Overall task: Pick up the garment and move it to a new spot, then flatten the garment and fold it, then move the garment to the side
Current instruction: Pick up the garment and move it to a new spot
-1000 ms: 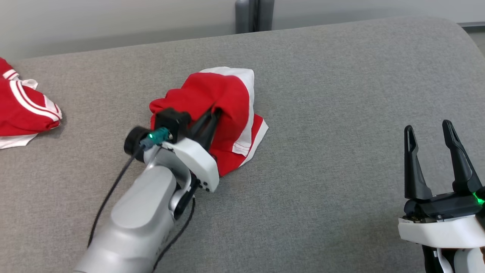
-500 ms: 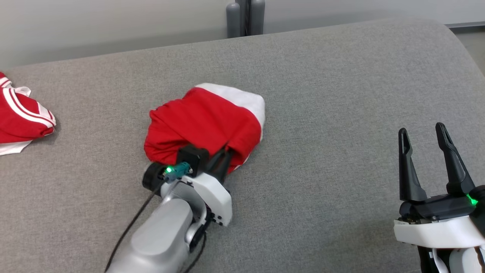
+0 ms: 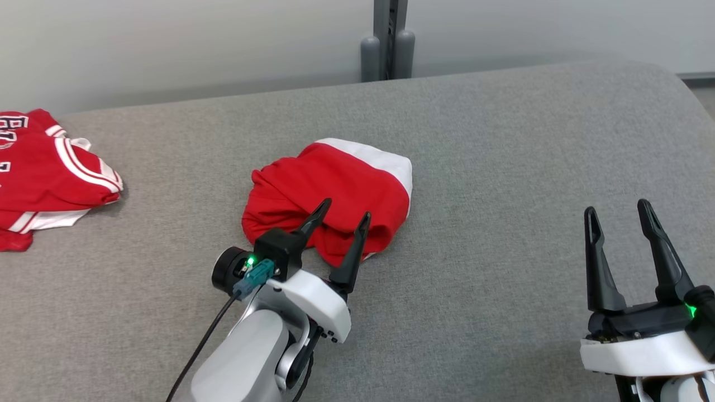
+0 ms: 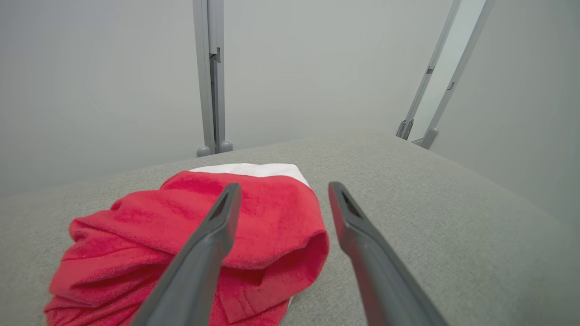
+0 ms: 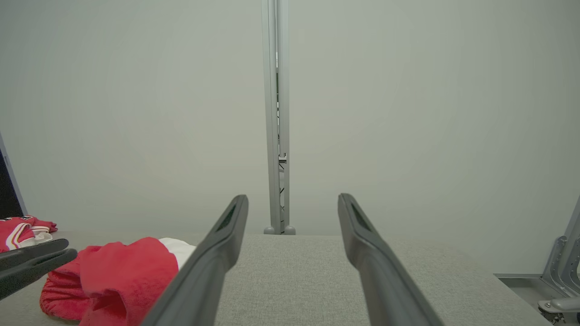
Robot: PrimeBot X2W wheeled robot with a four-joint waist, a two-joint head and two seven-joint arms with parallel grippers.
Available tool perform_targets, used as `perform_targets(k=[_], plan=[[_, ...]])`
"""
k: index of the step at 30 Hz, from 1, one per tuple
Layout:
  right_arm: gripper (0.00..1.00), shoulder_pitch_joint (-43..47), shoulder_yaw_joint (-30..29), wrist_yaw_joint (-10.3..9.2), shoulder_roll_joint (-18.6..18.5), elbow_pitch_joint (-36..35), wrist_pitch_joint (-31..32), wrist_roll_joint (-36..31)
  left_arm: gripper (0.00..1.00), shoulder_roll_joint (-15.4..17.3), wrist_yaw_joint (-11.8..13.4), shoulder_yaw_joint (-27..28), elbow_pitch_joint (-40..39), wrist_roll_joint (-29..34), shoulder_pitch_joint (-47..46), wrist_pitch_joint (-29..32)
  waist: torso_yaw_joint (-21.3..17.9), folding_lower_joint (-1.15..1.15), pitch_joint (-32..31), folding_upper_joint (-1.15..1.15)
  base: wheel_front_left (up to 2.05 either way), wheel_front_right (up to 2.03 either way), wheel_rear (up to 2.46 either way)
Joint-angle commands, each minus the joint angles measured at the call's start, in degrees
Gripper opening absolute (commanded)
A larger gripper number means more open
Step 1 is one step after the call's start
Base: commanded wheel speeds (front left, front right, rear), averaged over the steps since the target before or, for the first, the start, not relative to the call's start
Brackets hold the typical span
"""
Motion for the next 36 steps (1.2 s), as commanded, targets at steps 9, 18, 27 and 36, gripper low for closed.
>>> perform_targets(k=[9,18,27,36], plan=[[1.00,2.37,-0.26,0.11,-0.33,1.31,-0.28,-1.10,1.00,1.24,1.79,8.39,-9.01,10.36,8.29,-0.08,2.31,0.00,-3.72,0.00,0.00,0.00,0.00],[1.00,4.23,-0.62,0.11,-0.33,2.22,-0.28,-0.70,1.00,1.46,3.05,18.43,-18.69,15.52,20.49,-0.06,2.95,0.00,-5.39,0.00,0.00,0.00,0.00],[1.00,6.30,-2.52,0.11,-0.33,4.47,-0.28,0.46,1.00,0.76,3.71,25.47,-22.74,17.83,28.08,-0.06,4.10,0.00,-6.89,0.00,0.00,0.00,0.00],[1.00,6.24,-3.31,0.11,-0.33,8.98,-0.28,0.95,1.00,0.31,2.87,27.60,-22.26,18.03,29.60,-0.06,4.58,0.00,-7.20,0.00,0.00,0.00,0.00]])
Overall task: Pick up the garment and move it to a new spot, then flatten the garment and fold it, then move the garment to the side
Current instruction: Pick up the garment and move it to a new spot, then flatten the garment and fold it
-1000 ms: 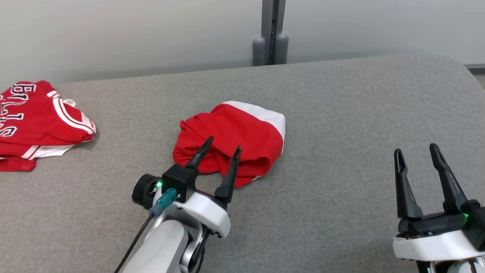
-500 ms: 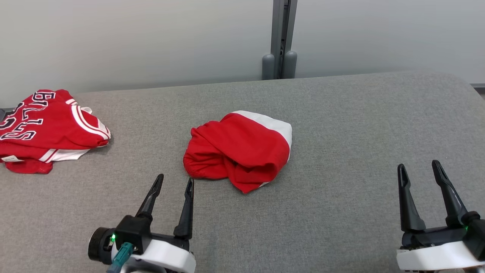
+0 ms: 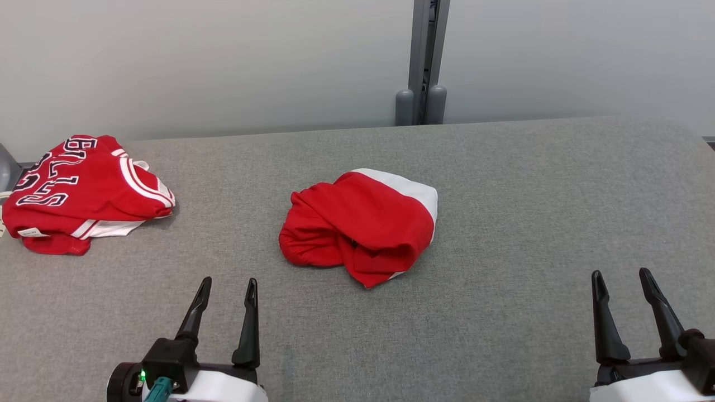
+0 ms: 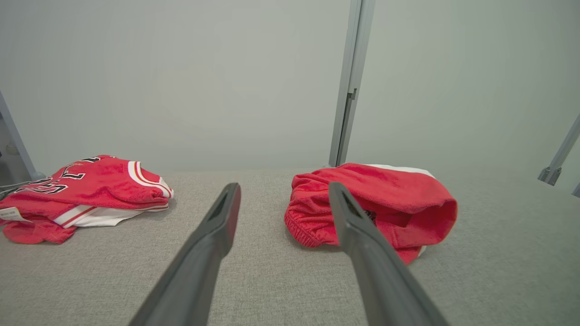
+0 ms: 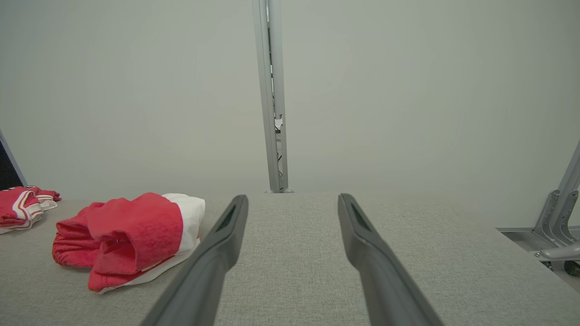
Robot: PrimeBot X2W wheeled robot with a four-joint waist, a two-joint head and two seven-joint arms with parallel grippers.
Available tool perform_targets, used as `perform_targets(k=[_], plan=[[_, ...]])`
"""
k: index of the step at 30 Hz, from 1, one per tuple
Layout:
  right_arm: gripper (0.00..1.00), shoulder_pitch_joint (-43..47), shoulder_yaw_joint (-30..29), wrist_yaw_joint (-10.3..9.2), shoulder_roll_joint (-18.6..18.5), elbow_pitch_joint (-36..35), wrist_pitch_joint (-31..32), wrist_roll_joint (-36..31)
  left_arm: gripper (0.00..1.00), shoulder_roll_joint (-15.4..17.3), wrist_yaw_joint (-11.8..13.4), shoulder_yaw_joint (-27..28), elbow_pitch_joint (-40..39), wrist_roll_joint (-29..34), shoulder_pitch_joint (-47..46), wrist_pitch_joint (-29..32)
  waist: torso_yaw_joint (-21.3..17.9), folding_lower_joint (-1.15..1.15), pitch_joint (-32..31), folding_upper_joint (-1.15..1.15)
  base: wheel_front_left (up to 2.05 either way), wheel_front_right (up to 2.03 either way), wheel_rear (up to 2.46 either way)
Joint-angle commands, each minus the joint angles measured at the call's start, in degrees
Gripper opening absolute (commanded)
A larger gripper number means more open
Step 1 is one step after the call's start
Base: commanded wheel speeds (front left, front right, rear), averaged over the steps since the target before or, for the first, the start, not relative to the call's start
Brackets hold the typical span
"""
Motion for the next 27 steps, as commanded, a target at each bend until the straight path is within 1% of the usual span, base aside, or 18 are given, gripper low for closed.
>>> perform_targets(k=[1,10,27], plan=[[1.00,-0.26,-0.23,0.11,-0.34,0.78,-0.28,0.23,1.00,0.11,-0.27,0.42,0.48,0.20,0.25,-0.03,0.07,0.00,0.06,0.00,0.00,0.00,0.00],[1.00,-1.05,0.19,0.11,-0.33,2.15,-0.28,0.51,1.00,0.06,-0.28,0.97,1.90,-0.66,-0.26,-0.03,0.09,0.00,-0.09,0.00,0.00,0.00,0.00],[1.00,-1.66,0.18,0.11,-0.33,1.77,-0.28,0.15,1.00,0.05,-0.17,0.59,1.76,-0.70,-1.26,-0.03,0.69,0.00,0.56,0.00,0.00,0.00,0.00]])
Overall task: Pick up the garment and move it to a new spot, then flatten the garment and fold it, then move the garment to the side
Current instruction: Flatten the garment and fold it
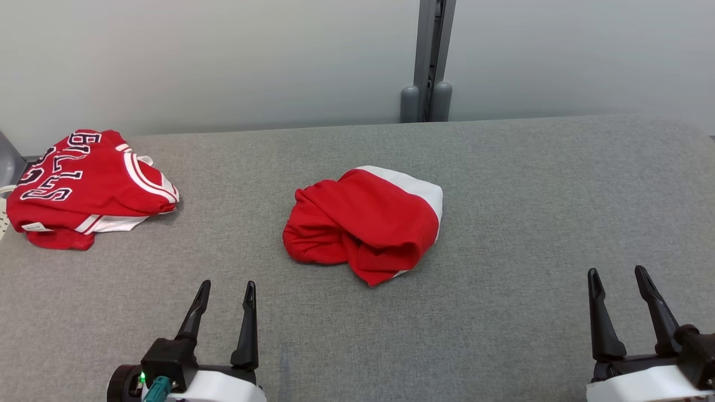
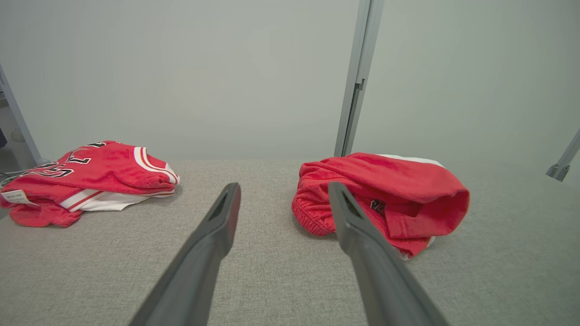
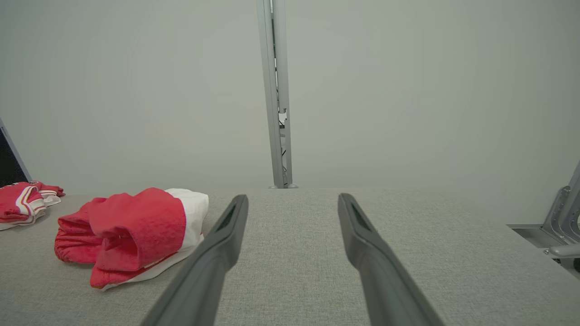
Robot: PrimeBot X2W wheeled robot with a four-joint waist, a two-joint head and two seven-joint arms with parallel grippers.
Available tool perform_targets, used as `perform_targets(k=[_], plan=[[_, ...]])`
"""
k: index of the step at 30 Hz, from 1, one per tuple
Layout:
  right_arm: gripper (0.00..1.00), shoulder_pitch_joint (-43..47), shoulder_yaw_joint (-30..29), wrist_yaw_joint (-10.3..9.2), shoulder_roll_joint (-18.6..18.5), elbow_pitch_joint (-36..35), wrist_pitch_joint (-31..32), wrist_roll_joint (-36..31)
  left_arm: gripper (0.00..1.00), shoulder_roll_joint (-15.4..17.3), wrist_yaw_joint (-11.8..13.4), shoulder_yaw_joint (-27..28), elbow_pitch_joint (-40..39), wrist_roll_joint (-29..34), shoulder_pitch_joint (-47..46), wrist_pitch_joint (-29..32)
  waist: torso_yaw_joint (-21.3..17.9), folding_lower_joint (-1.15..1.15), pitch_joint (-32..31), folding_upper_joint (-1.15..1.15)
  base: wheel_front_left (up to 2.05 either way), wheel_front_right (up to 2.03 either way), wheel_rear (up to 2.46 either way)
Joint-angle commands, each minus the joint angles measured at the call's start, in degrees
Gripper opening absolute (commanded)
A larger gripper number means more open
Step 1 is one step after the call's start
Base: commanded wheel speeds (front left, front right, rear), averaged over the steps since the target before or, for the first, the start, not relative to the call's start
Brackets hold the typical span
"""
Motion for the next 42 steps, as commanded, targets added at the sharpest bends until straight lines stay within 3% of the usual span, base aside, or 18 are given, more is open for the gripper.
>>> perform_targets(k=[1,11,21,31,39,40,42], plan=[[1.00,-0.83,0.03,0.11,-0.32,-0.01,-0.28,-0.04,1.00,0.17,0.26,-0.05,-0.27,-0.07,-1.14,-0.03,0.19,0.00,0.19,0.00,0.00,0.00,0.00],[1.00,-7.81,3.68,0.11,-0.32,2.69,-0.29,-0.39,1.00,0.18,0.03,-1.36,-1.56,-0.04,-2.83,-0.03,3.51,0.00,2.67,0.00,0.00,0.00,0.00],[1.00,-22.32,6.44,0.11,-0.97,21.89,-0.17,-0.19,1.00,0.18,0.49,-3.38,-2.68,-1.06,-5.51,-0.03,9.85,0.00,7.31,0.00,0.00,0.00,0.00],[1.00,-35.98,12.94,0.11,-5.89,40.39,7.13,11.16,1.00,0.17,1.37,-5.03,-3.63,-1.93,-7.41,-0.03,14.95,0.00,10.91,0.00,0.00,0.00,0.00],[1.00,-39.01,21.14,0.11,-9.34,41.79,14.23,22.29,1.00,0.17,1.70,-5.52,-3.38,-2.44,-7.52,-0.03,16.05,0.00,10.76,0.00,0.00,0.00,0.00],[0.96,-39.12,22.18,0.11,-9.97,41.39,14.68,23.53,1.00,0.18,1.75,-5.55,-3.35,-2.43,-7.42,-0.03,16.08,0.00,10.65,0.00,0.00,0.00,0.00],[0.49,-39.10,24.41,0.11,-11.05,40.53,15.53,25.54,1.00,0.18,1.84,-5.56,-3.33,-2.41,-7.26,-0.03,16.08,0.00,10.43,0.00,0.00,0.00,0.00]])
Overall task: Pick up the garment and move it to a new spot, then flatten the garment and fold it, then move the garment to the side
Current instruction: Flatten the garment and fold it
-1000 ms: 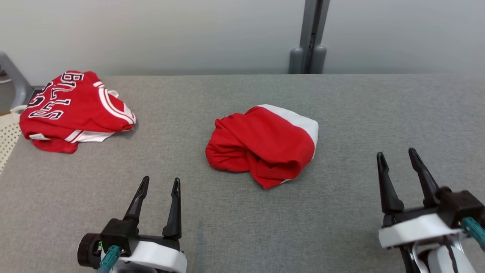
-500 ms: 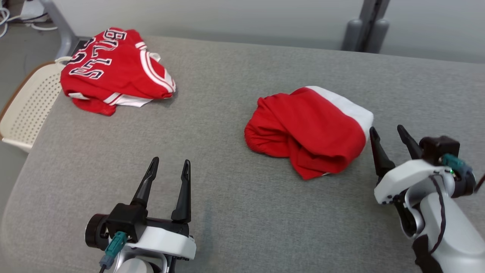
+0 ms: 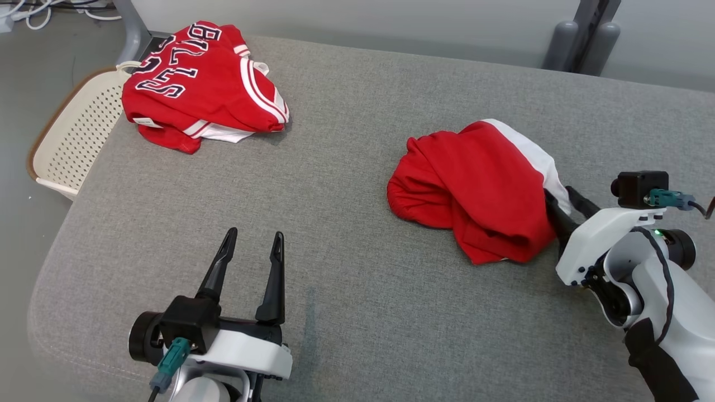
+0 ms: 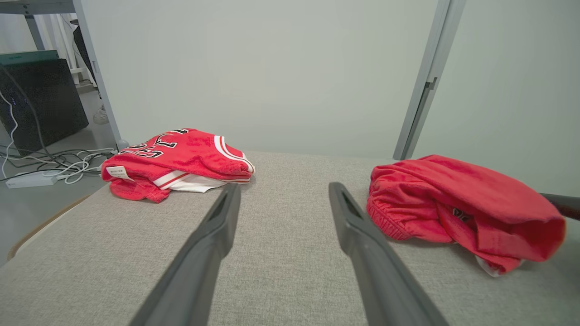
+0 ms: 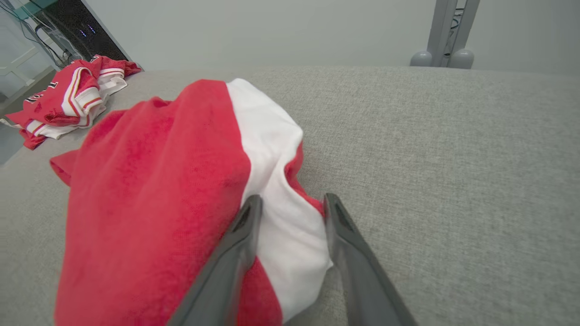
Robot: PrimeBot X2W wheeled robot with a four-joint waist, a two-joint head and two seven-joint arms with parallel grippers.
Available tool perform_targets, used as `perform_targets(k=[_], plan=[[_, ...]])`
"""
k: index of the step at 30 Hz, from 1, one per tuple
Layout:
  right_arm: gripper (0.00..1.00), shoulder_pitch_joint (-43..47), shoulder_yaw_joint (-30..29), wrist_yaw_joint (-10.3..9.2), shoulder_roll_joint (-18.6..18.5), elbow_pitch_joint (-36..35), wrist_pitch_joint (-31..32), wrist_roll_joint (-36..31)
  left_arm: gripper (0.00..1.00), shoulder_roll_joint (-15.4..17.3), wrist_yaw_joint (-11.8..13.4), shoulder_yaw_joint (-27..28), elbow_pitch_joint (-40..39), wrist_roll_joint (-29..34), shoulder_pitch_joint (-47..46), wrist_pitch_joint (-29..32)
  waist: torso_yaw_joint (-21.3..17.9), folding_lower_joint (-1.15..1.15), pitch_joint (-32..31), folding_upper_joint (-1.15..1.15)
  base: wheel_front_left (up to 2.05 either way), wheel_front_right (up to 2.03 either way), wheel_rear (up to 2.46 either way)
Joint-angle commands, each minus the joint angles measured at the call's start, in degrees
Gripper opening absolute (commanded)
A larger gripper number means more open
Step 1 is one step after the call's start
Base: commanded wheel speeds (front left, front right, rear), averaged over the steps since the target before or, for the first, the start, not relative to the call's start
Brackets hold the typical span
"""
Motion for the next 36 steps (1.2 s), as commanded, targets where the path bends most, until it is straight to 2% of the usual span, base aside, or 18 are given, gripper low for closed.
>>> perform_targets(k=[1,2,3,4,8,14,22,27,36], plan=[[0.44,-0.30,0.64,0.11,-0.60,-0.45,-0.08,0.74,1.00,0.20,0.34,0.13,-0.03,-0.25,-0.36,-0.03,-0.07,0.00,-0.13,0.00,0.00,0.00,0.00],[0.37,-0.22,1.67,0.11,-1.14,-0.89,-0.12,1.43,1.00,0.20,0.32,0.21,-0.02,-0.15,-0.27,-0.03,-0.16,0.00,-0.25,0.00,0.00,0.00,0.00],[0.25,-0.13,2.71,0.11,-1.59,-1.37,-0.21,2.08,1.00,0.20,0.34,0.31,-0.02,0.00,-0.17,-0.03,-0.28,0.00,-0.38,0.00,0.00,0.00,0.00],[0.00,-0.05,3.79,0.11,-1.95,-1.80,-0.60,2.67,1.00,0.20,0.31,0.36,0.01,0.14,-0.05,-0.03,-0.42,0.00,-0.53,0.00,0.00,0.00,0.00],[0.00,-0.88,6.44,0.11,-3.49,-2.71,-3.26,3.75,1.00,0.20,0.09,0.27,0.24,0.69,0.34,-0.03,-1.03,0.00,-1.10,0.00,0.00,0.00,0.00],[0.00,-4.84,8.30,0.11,-4.63,-2.97,-10.49,1.38,1.00,0.21,-0.27,0.17,0.73,1.20,0.91,-0.03,-2.45,0.00,-2.49,0.00,0.00,0.00,0.00],[0.00,-12.00,9.71,0.11,-5.00,-4.25,-14.29,-2.61,1.00,0.20,-0.76,-0.05,1.15,1.49,1.39,-0.03,-3.57,0.00,-3.72,0.00,0.00,0.00,0.00],[0.00,-16.17,9.10,0.11,-4.70,-5.23,-15.46,-5.73,1.00,0.20,-0.86,-0.09,1.19,1.61,1.67,-0.03,-3.91,0.00,-4.10,0.00,0.00,0.00,0.00],[0.00,-22.13,4.40,0.11,-3.50,-8.68,-15.78,-10.13,1.00,0.20,-1.13,-0.06,1.42,1.60,1.06,-0.03,-5.15,0.00,-3.51,0.00,0.00,0.00,0.00]])
